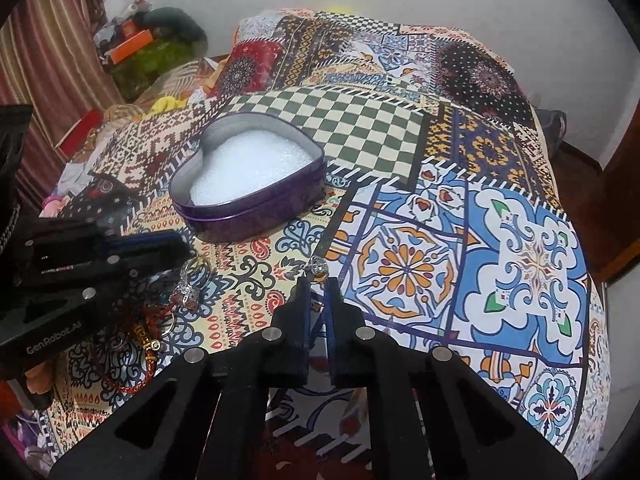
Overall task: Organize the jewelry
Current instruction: 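Carry silver earring over purple heart tin and open right gripper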
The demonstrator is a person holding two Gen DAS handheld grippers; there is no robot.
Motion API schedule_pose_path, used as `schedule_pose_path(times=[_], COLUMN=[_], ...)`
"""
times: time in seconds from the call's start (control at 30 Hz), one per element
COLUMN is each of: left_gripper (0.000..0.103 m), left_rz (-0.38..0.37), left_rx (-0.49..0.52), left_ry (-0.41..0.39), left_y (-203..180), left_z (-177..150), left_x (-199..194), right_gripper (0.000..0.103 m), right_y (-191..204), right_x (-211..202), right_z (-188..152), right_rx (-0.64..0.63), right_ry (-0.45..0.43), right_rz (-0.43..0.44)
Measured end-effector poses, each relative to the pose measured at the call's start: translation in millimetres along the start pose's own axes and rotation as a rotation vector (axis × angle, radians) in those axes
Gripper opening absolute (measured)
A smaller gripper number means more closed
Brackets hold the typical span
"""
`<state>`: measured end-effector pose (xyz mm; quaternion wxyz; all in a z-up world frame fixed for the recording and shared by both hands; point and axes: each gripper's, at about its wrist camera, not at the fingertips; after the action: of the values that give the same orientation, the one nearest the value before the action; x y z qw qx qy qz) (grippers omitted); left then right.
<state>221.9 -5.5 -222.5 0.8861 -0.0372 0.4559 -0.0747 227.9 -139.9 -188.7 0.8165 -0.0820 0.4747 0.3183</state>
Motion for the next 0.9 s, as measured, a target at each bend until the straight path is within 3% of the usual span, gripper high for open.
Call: schedule_pose_path(times=[0.13,0.23,0.37,0.73,0.8,0.9], left_gripper=[0.005,0.005,0.005,0.005,0.005,0.005], left_rz=[0.006,0.017,0.029,0.033,0.033,0.037], left_rx=[-0.004,-0.005,-0.005,-0.026,-0.033,-0.034], left_ry=[-0.025,-0.053,-0.092,-0.137,-0.139,-0.149], left_y=[2.0,4.7,8.0,19.1,21.3,23.9], left_z=[-0.3,2.8,6.5,15.1,17.1,20.3], left_x=[-12.0,-22.3,-34.5,-43.7,-43.3,-44.0], right_gripper=[0.006,0.007,0.025,0.025,0.013,0.012], right_y=[0.9,2.3,0.9,3.3,2.3,0.5], right_x=[-8.5,-8.0,-1.5,18.4,18.7,15.6], right_z=[-0.3,1.1,5.6,18.2,19.3,19.3], right_rx=[0.005,0.01,0.017,-0.041,-0.044,-0.036], right_ry=[-0.023,0.008,0.036,0.066,0.06,0.047], right_rz=[0.0,0.005,-0.019,-0.021,-0.022,-0.017])
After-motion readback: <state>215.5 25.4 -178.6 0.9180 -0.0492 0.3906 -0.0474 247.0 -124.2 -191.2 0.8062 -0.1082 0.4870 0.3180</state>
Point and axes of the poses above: each gripper's, at about its wrist camera, not at the fingertips, and x roughly the way its jaws point, y to its left, z to its top, and after that the axes turned 4 degrees about z, right-handed
